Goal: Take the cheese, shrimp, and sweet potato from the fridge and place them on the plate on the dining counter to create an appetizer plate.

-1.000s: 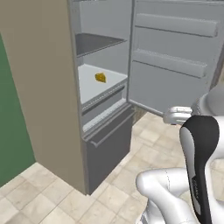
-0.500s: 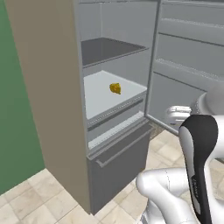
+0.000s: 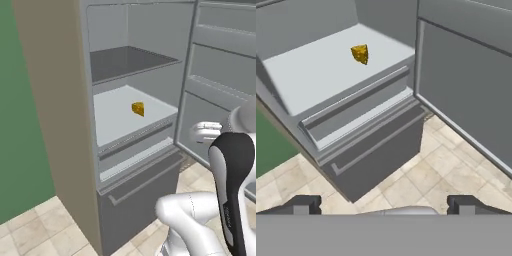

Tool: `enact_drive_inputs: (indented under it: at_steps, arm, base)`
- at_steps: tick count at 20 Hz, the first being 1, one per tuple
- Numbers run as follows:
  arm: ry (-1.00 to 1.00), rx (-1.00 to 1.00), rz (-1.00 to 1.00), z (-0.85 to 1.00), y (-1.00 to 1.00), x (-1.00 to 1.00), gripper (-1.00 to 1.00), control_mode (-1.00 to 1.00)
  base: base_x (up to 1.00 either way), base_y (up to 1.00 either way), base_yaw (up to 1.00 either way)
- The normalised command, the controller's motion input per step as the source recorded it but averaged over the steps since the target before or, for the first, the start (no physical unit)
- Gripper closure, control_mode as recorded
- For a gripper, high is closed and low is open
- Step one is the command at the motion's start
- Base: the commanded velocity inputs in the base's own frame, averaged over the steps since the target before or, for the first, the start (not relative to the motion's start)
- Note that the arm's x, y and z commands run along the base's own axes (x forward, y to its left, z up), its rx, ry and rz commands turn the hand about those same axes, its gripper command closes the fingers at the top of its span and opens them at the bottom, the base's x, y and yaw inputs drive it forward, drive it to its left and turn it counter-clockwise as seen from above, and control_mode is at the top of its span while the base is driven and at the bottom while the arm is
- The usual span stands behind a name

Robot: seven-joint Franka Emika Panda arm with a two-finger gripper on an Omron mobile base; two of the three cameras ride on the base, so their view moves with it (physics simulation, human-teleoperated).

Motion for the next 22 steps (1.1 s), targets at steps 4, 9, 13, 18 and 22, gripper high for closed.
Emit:
enact_drive_inputs:
  at_steps: [4, 9, 13, 18, 22]
  arm:
    - [0.0, 0.0, 0.0, 0.0, 0.0, 0.0, -1.0, 1.0]
    - [0.0, 0.0, 0.0, 0.0, 0.0, 0.0, -1.0, 1.0]
    - [0.0, 0.0, 0.0, 0.0, 0.0, 0.0, -1.0, 1.0]
    - [0.0, 0.0, 0.12, -0.13, -0.26, 0.04, -1.0, -1.0]
    - [-0.11, 0.0, 0.15, -0.33, -0.2, 0.08, -1.0, -1.0]
  base:
    - [0.89, 0.0, 0.26]
    - [0.64, -0.12, 0.27]
    - [0.36, -0.34, 0.24]
    - [0.09, -0.14, 0.09]
    - [0.0, 0.0, 0.0]
